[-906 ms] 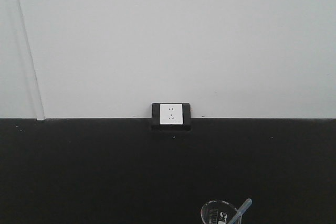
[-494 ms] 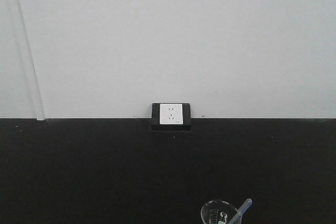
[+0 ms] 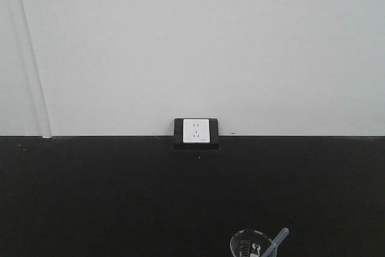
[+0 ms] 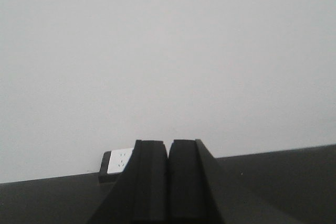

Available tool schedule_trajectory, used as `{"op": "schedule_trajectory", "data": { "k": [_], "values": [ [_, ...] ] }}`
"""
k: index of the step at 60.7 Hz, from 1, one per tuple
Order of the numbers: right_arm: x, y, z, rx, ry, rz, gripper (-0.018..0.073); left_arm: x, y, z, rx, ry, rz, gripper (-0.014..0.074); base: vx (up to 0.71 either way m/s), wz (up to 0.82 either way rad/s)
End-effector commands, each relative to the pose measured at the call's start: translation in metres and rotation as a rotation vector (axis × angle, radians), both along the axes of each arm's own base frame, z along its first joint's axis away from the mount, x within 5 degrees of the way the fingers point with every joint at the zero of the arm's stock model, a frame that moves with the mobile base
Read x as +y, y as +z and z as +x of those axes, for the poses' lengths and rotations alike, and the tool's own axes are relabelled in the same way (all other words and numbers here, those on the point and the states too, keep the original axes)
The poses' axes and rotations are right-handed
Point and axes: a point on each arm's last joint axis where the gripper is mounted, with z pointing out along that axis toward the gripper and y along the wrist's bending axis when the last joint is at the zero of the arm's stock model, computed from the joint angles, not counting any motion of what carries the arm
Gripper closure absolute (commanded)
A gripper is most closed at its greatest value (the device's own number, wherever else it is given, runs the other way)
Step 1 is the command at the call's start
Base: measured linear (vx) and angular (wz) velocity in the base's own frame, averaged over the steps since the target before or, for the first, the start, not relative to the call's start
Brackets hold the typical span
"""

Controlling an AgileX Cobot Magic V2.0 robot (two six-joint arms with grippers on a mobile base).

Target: Grab transparent chemical and place on left bench

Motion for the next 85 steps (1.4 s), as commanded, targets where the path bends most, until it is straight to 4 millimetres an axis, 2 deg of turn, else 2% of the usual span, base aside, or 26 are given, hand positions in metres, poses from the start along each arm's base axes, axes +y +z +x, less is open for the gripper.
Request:
{"op": "schedule_trajectory", "data": {
  "k": [1, 9, 12, 16, 23, 33, 41, 52, 61, 70, 79, 85],
  "values": [
    [0.001, 0.046, 0.016, -0.075, -0.015, -0.057, 0.0567, 0.000, 0.003, -0.001, -0.081, -0.001, -0.014, 0.0600, 0.00, 0.00],
    [0.004, 0.076, 0.056, 0.000, -0.011, -0.057, 0.0567, 0.000, 0.003, -0.001, -0.081, -0.001, -0.014, 0.0600, 0.00, 0.00],
    [0.005, 0.081, 0.071, 0.032, -0.010, -0.055, 0.0567, 0.000, 0.003, -0.001, -0.081, -0.001, -0.014, 0.0600, 0.00, 0.00],
    [0.006, 0.081, 0.089, 0.080, -0.008, -0.051, 0.0567, 0.000, 0.003, -0.001, -0.081, -0.001, -0.014, 0.0600, 0.00, 0.00],
    [0.007, 0.075, 0.108, 0.140, -0.007, -0.036, 0.0565, 0.000, 0.003, -0.001, -0.081, -0.001, -0.014, 0.0600, 0.00, 0.00],
    [0.007, 0.064, 0.123, 0.212, -0.008, 0.005, 0.0554, 0.000, 0.003, -0.001, -0.081, -0.001, -0.014, 0.0600, 0.00, 0.00],
    [0.008, 0.059, 0.129, 0.237, -0.008, 0.001, 0.0505, 0.000, 0.003, -0.001, -0.081, -0.001, -0.014, 0.0600, 0.00, 0.00],
    [0.008, 0.056, 0.133, 0.249, -0.009, -0.003, 0.0338, 0.000, 0.003, -0.001, -0.081, -0.001, -0.014, 0.0600, 0.00, 0.00],
    [0.008, 0.055, 0.134, 0.256, -0.009, 0.004, 0.0113, 0.000, 0.003, -0.001, -0.081, -0.001, -0.014, 0.0600, 0.00, 0.00],
    [0.008, 0.049, 0.139, 0.296, -0.006, 0.176, -0.0077, 0.000, 0.003, -0.001, -0.081, -0.001, -0.014, 0.0600, 0.00, 0.00],
    [0.010, 0.030, 0.154, 0.416, -0.004, 0.329, -0.0105, 0.000, 0.003, -0.001, -0.081, -0.001, -0.014, 0.0600, 0.00, 0.00],
    [0.025, 0.017, 0.166, 0.465, 0.046, 0.342, -0.0083, 0.000, 0.003, -0.001, -0.081, -0.001, -0.014, 0.0600, 0.00, 0.00]
  ]
}}
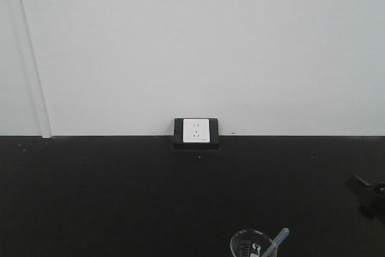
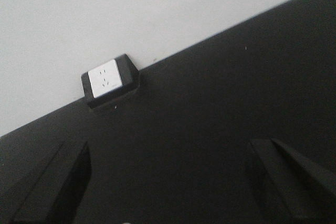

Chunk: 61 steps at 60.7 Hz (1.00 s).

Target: Grab transparent chemical and place on left bench

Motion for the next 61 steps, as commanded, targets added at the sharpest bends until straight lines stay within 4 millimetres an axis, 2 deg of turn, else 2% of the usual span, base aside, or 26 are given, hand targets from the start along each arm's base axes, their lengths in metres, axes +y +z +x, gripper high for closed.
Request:
{"op": "schedule_trajectory", "data": {
  "k": [1, 9, 15, 29, 44, 52, 58, 61],
  "values": [
    [0.013, 0.011, 0.013, -0.089, 0.040, 0.031, -0.0078, 0.000, 0.003, -0.001, -0.081, -0.001, -0.014, 0.0600, 0.00, 0.00],
    [0.047, -0.005, 0.029, -0.120, 0.164, 0.015, -0.0029, 0.000, 0.003, -0.001, -0.081, -0.001, -0.014, 0.0600, 0.00, 0.00],
    [0.061, -0.019, 0.040, -0.125, 0.189, 0.034, -0.0008, 0.000, 0.003, -0.001, -0.081, -0.001, -0.014, 0.0600, 0.00, 0.00],
    [0.069, -0.056, 0.060, -0.042, 0.182, 0.070, -0.0005, 0.000, 0.003, -0.001, -0.081, -0.001, -0.014, 0.0600, 0.00, 0.00],
    [0.075, -0.070, 0.066, -0.026, 0.215, 0.102, 0.0022, 0.000, 0.003, -0.001, -0.081, -0.001, -0.014, 0.0600, 0.00, 0.00],
    [0.075, -0.073, 0.066, -0.008, 0.203, 0.126, 0.0120, 0.000, 0.003, -0.001, -0.081, -0.001, -0.014, 0.0600, 0.00, 0.00],
    [0.075, -0.073, 0.066, -0.009, 0.203, 0.126, 0.0232, 0.000, 0.003, -0.001, -0.081, -0.001, -0.014, 0.0600, 0.00, 0.00],
    [0.075, -0.073, 0.066, -0.009, 0.203, 0.126, 0.0323, 0.000, 0.003, -0.001, -0.081, -0.001, -0.014, 0.0600, 0.00, 0.00]
  ]
}}
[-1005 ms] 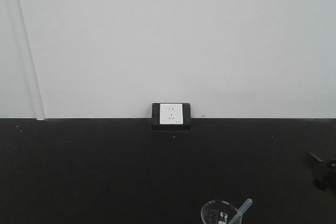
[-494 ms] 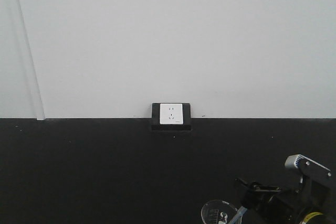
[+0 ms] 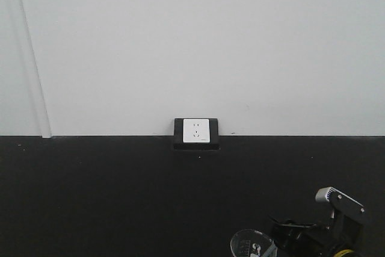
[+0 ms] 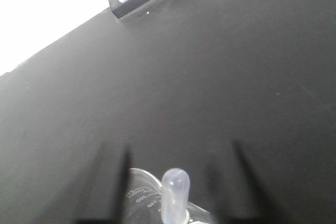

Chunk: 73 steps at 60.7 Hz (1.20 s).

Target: Grab transparent chemical and place on left bench

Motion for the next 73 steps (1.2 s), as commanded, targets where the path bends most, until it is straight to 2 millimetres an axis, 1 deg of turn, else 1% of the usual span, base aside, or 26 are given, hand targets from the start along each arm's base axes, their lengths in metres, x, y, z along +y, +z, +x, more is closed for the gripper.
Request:
{"op": "schedule_trajectory", "data": {
  "k": [1, 8, 9, 12, 18, 24, 28, 35, 36, 41, 50, 52, 57, 61, 66, 73],
  "values": [
    [0.003, 0.024, 0.006, -0.139, 0.008, 0.038, 0.0343, 0.000, 0.003, -0.001, -0.081, -0.001, -0.014, 0.0600, 0.00, 0.00],
    [0.003, 0.024, 0.006, -0.140, 0.009, 0.036, 0.0492, 0.000, 0.003, -0.001, -0.081, -0.001, -0.014, 0.0600, 0.00, 0.00],
    [0.003, 0.024, 0.006, -0.140, 0.009, 0.036, 0.0526, 0.000, 0.003, -0.001, -0.081, -0.001, -0.014, 0.0600, 0.00, 0.00],
    [0.003, 0.024, 0.006, -0.141, 0.009, 0.035, 0.0571, 0.000, 0.003, -0.001, -0.081, -0.001, -0.014, 0.0600, 0.00, 0.00],
    [0.003, 0.025, 0.006, -0.158, 0.019, 0.022, 0.0568, 0.000, 0.003, -0.001, -0.081, -0.001, -0.014, 0.0600, 0.00, 0.00],
    [0.002, 0.031, 0.005, -0.190, 0.036, -0.016, 0.0564, 0.000, 0.003, -0.001, -0.081, -0.001, -0.014, 0.0600, 0.00, 0.00],
    [0.002, 0.039, 0.002, -0.229, 0.050, -0.050, 0.0564, 0.000, 0.003, -0.001, -0.081, -0.001, -0.014, 0.0600, 0.00, 0.00],
    [-0.001, 0.059, -0.006, -0.315, 0.074, -0.119, 0.0562, 0.000, 0.003, -0.001, -0.081, -0.001, -0.014, 0.0600, 0.00, 0.00],
    [-0.002, 0.066, -0.009, -0.337, 0.080, -0.139, 0.0562, 0.000, 0.003, -0.001, -0.081, -0.001, -0.014, 0.0600, 0.00, 0.00],
    [-0.006, 0.084, -0.020, -0.394, 0.094, -0.195, 0.0562, 0.000, 0.003, -0.001, -0.081, -0.001, -0.014, 0.0600, 0.00, 0.00],
    [-0.016, 0.116, -0.049, -0.472, 0.137, -0.361, 0.0562, 0.000, 0.003, -0.001, -0.081, -0.001, -0.014, 0.0600, 0.00, 0.00],
    [-0.017, 0.118, -0.054, -0.470, 0.146, -0.387, 0.0562, 0.000, 0.003, -0.001, -0.081, -0.001, -0.014, 0.0600, 0.00, 0.00],
    [-0.024, 0.133, -0.075, -0.496, 0.164, -0.458, 0.0562, 0.000, 0.003, -0.001, -0.081, -0.001, -0.014, 0.0600, 0.00, 0.00],
    [-0.029, 0.140, -0.089, -0.498, 0.176, -0.496, 0.0562, 0.000, 0.003, -0.001, -0.081, -0.001, -0.014, 0.0600, 0.00, 0.00],
    [-0.036, 0.148, -0.110, -0.490, 0.187, -0.524, 0.0562, 0.000, 0.003, -0.001, -0.081, -0.001, -0.014, 0.0600, 0.00, 0.00],
    [-0.044, 0.155, -0.134, -0.485, 0.191, -0.533, 0.0562, 0.000, 0.003, -0.001, -0.081, -0.001, -0.014, 0.0600, 0.00, 0.00]
  ]
}}
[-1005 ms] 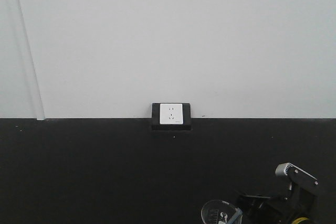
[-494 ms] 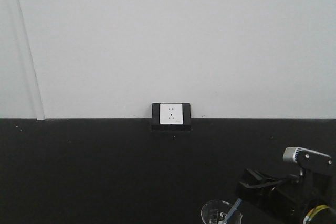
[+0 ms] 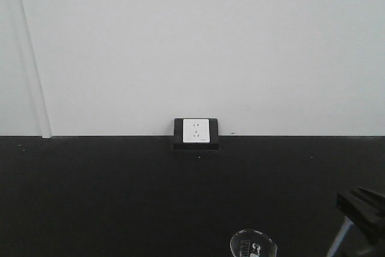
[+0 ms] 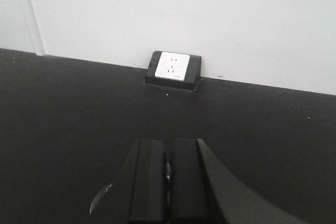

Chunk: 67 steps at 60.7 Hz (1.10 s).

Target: Grab transparent chemical and place on left bench

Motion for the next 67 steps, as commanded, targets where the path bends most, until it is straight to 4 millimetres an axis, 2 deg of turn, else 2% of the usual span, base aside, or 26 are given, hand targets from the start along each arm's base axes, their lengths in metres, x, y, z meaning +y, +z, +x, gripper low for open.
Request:
{"op": "schedule_trajectory", "data": {
  "k": [1, 10, 21, 67],
  "values": [
    [-0.007, 0.020, -0.020, -0.087, 0.004, -0.003, 0.0562, 0.000, 0.003, -0.001, -0.081, -0.001, -0.014, 0.0600, 0.00, 0.00],
    [-0.015, 0.017, -0.045, -0.150, 0.003, -0.004, 0.0562, 0.000, 0.003, -0.001, -0.081, -0.001, -0.014, 0.0600, 0.00, 0.00],
    [-0.021, 0.000, -0.061, -0.164, 0.002, 0.006, 0.0562, 0.000, 0.003, -0.001, -0.081, -0.001, -0.014, 0.0600, 0.00, 0.00],
    [-0.022, -0.002, -0.064, -0.152, 0.001, 0.004, 0.0562, 0.000, 0.003, -0.001, -0.081, -0.001, -0.014, 0.0600, 0.00, 0.00]
  ]
}}
